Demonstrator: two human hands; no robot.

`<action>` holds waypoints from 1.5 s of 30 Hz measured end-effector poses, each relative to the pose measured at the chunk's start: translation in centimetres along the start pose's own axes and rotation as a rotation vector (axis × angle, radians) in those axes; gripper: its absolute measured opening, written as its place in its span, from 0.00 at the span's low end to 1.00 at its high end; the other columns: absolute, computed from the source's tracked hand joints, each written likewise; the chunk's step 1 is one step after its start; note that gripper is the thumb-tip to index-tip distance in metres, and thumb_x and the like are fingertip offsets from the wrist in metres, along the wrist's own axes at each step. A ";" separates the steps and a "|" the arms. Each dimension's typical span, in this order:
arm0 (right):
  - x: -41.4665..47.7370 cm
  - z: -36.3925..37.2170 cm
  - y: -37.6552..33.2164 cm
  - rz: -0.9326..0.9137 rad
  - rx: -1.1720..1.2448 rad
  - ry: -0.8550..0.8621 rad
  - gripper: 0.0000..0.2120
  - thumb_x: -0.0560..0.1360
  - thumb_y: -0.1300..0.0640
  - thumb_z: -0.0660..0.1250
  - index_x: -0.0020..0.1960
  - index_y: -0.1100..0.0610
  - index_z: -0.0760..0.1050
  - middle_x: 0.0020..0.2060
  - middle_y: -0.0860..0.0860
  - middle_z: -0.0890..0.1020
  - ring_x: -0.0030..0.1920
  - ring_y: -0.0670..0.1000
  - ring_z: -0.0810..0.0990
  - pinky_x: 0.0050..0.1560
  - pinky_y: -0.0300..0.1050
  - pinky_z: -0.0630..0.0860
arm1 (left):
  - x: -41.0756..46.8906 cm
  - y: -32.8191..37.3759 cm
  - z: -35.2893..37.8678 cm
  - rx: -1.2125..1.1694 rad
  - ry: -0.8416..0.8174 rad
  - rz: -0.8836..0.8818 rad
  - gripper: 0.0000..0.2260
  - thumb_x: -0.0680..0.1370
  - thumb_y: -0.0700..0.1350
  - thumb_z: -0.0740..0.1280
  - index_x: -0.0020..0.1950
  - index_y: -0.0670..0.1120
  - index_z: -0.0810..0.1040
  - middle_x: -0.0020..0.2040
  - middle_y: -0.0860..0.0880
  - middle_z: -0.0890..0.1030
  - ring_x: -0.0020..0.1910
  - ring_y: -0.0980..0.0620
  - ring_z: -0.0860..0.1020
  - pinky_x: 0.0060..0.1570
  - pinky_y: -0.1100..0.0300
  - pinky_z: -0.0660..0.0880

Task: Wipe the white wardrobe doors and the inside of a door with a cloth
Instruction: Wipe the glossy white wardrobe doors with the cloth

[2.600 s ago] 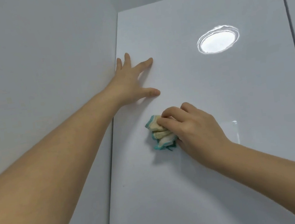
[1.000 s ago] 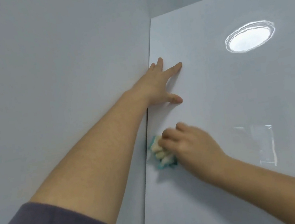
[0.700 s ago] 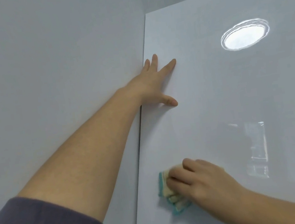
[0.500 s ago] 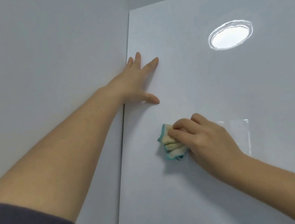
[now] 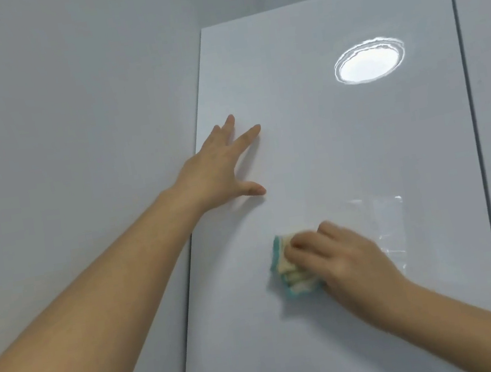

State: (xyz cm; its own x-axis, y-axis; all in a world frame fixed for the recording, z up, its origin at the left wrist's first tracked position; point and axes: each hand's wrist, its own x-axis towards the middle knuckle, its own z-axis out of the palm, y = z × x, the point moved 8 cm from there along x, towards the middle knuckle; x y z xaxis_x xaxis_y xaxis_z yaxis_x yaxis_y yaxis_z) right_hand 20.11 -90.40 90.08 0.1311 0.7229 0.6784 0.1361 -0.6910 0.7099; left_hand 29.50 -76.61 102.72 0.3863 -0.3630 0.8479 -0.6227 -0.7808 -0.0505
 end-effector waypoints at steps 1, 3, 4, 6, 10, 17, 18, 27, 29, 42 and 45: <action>-1.5 0.5 -1.6 -0.062 0.010 -0.041 0.13 0.74 0.64 0.59 0.49 0.57 0.81 0.45 0.52 0.82 0.37 0.55 0.74 0.32 0.46 0.73 | -0.5 0.0 0.3 -0.018 -0.004 -0.009 0.46 0.69 0.65 0.72 0.77 0.66 0.44 0.80 0.55 0.38 0.79 0.54 0.41 0.71 0.47 0.61; -4.2 0.7 -3.8 -0.152 0.021 -0.098 0.12 0.75 0.66 0.60 0.49 0.56 0.80 0.46 0.51 0.81 0.37 0.53 0.74 0.32 0.46 0.71 | -1.6 0.2 1.0 -0.053 -0.021 -0.033 0.46 0.69 0.64 0.72 0.77 0.66 0.44 0.80 0.55 0.37 0.79 0.53 0.41 0.72 0.47 0.61; -4.8 0.6 -3.8 -0.164 0.022 -0.118 0.12 0.75 0.66 0.60 0.50 0.56 0.80 0.47 0.50 0.81 0.37 0.53 0.75 0.32 0.46 0.71 | -2.1 0.2 1.3 -0.059 -0.032 -0.043 0.47 0.70 0.64 0.72 0.78 0.66 0.44 0.80 0.55 0.37 0.79 0.53 0.40 0.72 0.47 0.61; -4.3 -0.3 -1.9 -0.139 0.022 -0.118 0.13 0.77 0.66 0.58 0.50 0.56 0.80 0.48 0.51 0.82 0.37 0.55 0.75 0.32 0.47 0.72 | -2.9 0.5 1.9 -0.050 -0.047 -0.051 0.47 0.70 0.64 0.72 0.78 0.66 0.43 0.80 0.54 0.37 0.79 0.52 0.40 0.72 0.48 0.61; -1.2 -3.1 4.0 0.079 -0.040 0.003 0.14 0.66 0.70 0.71 0.50 0.58 0.82 0.48 0.56 0.82 0.37 0.58 0.77 0.33 0.44 0.73 | -4.0 1.1 2.6 -0.028 -0.045 -0.046 0.46 0.70 0.65 0.71 0.78 0.65 0.43 0.80 0.54 0.36 0.79 0.51 0.40 0.71 0.49 0.63; -4.9 -1.8 1.0 0.050 0.004 -0.090 0.22 0.61 0.73 0.69 0.52 0.57 0.80 0.50 0.56 0.80 0.38 0.58 0.76 0.33 0.46 0.73 | -4.8 1.1 3.9 -0.014 -0.043 -0.060 0.47 0.70 0.64 0.71 0.78 0.63 0.43 0.80 0.51 0.37 0.79 0.47 0.39 0.72 0.44 0.62; -5.9 -1.7 0.2 -0.002 0.013 -0.114 0.20 0.66 0.72 0.65 0.54 0.56 0.78 0.51 0.56 0.79 0.39 0.58 0.76 0.33 0.47 0.73 | -4.8 1.1 3.8 -0.010 -0.039 -0.059 0.47 0.70 0.64 0.71 0.78 0.63 0.43 0.80 0.51 0.37 0.79 0.47 0.39 0.72 0.44 0.62; -3.6 -5.9 8.4 0.246 -0.151 -0.031 0.22 0.61 0.69 0.74 0.53 0.56 0.82 0.51 0.56 0.81 0.43 0.59 0.75 0.37 0.49 0.73 | -4.9 1.0 4.4 -0.017 -0.044 -0.063 0.48 0.69 0.66 0.71 0.78 0.63 0.41 0.79 0.50 0.35 0.79 0.46 0.38 0.73 0.41 0.59; -4.2 -5.9 7.6 0.234 -0.134 -0.024 0.18 0.64 0.68 0.69 0.53 0.57 0.82 0.51 0.56 0.80 0.43 0.59 0.75 0.37 0.48 0.74 | -4.9 1.0 4.4 -0.018 -0.041 -0.063 0.48 0.69 0.66 0.71 0.78 0.63 0.41 0.79 0.50 0.35 0.79 0.46 0.38 0.73 0.41 0.59; -5.4 -7.6 9.6 0.156 -0.200 -0.070 0.14 0.70 0.62 0.63 0.52 0.57 0.81 0.49 0.56 0.81 0.42 0.59 0.75 0.36 0.48 0.74 | -4.9 1.0 4.4 -0.053 -0.042 -0.072 0.49 0.69 0.65 0.72 0.78 0.63 0.41 0.79 0.51 0.35 0.79 0.46 0.38 0.74 0.41 0.57; -4.6 -8.5 11.5 0.281 -0.187 -0.014 0.13 0.70 0.61 0.62 0.52 0.57 0.81 0.49 0.54 0.80 0.44 0.58 0.73 0.32 0.44 0.71 | -5.0 1.0 4.5 -0.056 -0.038 -0.073 0.48 0.69 0.65 0.71 0.78 0.64 0.41 0.79 0.52 0.35 0.79 0.47 0.38 0.74 0.42 0.56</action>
State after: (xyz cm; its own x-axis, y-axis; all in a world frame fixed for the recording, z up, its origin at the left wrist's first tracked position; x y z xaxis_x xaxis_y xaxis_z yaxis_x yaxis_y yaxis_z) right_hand 12.74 -101.67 96.73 0.1514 0.5030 0.8509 -0.0893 -0.8504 0.5186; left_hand 30.02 -77.85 96.10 0.4568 -0.3261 0.8276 -0.6287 -0.7766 0.0410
